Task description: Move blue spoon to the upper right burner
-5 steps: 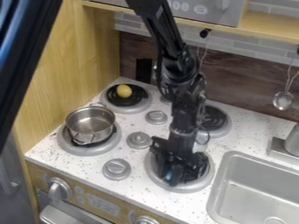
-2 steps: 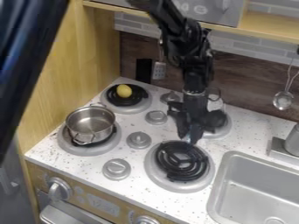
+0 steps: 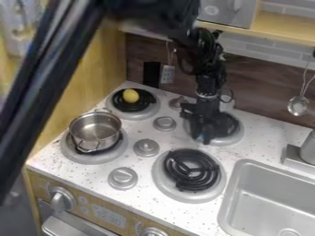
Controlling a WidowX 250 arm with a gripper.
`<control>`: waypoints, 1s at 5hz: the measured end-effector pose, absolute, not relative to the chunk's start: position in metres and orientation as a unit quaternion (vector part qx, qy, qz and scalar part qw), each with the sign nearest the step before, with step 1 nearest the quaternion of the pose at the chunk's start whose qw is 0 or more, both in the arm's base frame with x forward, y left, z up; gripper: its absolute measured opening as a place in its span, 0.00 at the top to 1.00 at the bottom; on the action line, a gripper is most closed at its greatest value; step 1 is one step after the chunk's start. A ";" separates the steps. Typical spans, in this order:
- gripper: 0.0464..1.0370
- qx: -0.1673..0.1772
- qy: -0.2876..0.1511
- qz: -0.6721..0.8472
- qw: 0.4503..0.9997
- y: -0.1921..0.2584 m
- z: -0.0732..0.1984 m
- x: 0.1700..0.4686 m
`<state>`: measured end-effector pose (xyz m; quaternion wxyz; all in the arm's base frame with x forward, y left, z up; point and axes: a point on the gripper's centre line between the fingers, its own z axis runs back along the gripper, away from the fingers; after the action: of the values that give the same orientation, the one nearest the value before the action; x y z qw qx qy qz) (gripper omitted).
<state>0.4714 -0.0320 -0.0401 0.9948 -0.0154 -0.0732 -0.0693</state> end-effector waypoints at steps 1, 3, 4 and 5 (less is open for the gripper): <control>0.75 -0.013 -0.076 -0.055 0.995 -0.027 -0.047 0.489; 0.70 -0.011 -0.067 -0.044 0.997 -0.027 -0.060 0.507; 0.42 -0.016 -0.065 -0.047 0.997 -0.024 -0.061 0.509; 0.14 -0.019 -0.066 -0.054 0.996 -0.023 -0.063 0.503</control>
<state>0.5034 -0.0233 -0.0632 0.9961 -0.0186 -0.0665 -0.0541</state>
